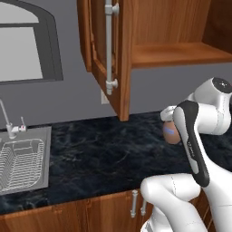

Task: Pick up the bar soap and soap dispenser from the sink, and place them back in the cabinet, and close the cabinet doors.

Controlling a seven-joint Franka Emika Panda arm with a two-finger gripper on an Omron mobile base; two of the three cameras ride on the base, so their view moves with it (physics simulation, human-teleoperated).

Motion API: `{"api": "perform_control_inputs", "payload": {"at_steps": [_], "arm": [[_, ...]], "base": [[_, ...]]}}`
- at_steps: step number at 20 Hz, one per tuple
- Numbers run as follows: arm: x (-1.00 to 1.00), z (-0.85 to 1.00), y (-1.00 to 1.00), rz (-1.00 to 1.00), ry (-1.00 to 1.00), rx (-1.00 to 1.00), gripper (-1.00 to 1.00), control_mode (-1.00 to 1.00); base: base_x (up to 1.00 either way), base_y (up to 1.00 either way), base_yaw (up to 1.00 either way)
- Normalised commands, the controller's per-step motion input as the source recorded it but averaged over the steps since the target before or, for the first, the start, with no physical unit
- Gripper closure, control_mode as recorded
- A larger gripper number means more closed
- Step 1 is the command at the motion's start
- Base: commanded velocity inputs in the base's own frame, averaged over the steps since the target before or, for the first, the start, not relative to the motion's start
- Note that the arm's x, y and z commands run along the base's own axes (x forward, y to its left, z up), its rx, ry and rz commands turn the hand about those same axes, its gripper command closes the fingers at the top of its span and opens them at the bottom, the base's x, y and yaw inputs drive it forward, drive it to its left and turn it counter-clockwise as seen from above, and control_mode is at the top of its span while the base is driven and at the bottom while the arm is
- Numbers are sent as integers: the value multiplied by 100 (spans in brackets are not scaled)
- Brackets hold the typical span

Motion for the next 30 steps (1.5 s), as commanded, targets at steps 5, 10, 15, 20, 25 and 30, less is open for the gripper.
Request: {"api": "perform_control_inputs", "payload": {"at_steps": [5, 10, 15, 20, 25, 30], "arm": [[0, 0, 0, 0, 0, 0, 100, 100], [0, 0, 0, 0, 0, 0, 100, 100], [0, 0, 0, 0, 0, 0, 100, 100], [0, 0, 0, 0, 0, 0, 100, 100], [0, 0, 0, 0, 0, 0, 100, 100], [0, 0, 0, 0, 0, 0, 100, 100]], "base": [[36, -17, 0], [35, -17, 0], [31, -15, 0], [28, -14, 0], [1, -2, 0], [0, 0, 0]]}}
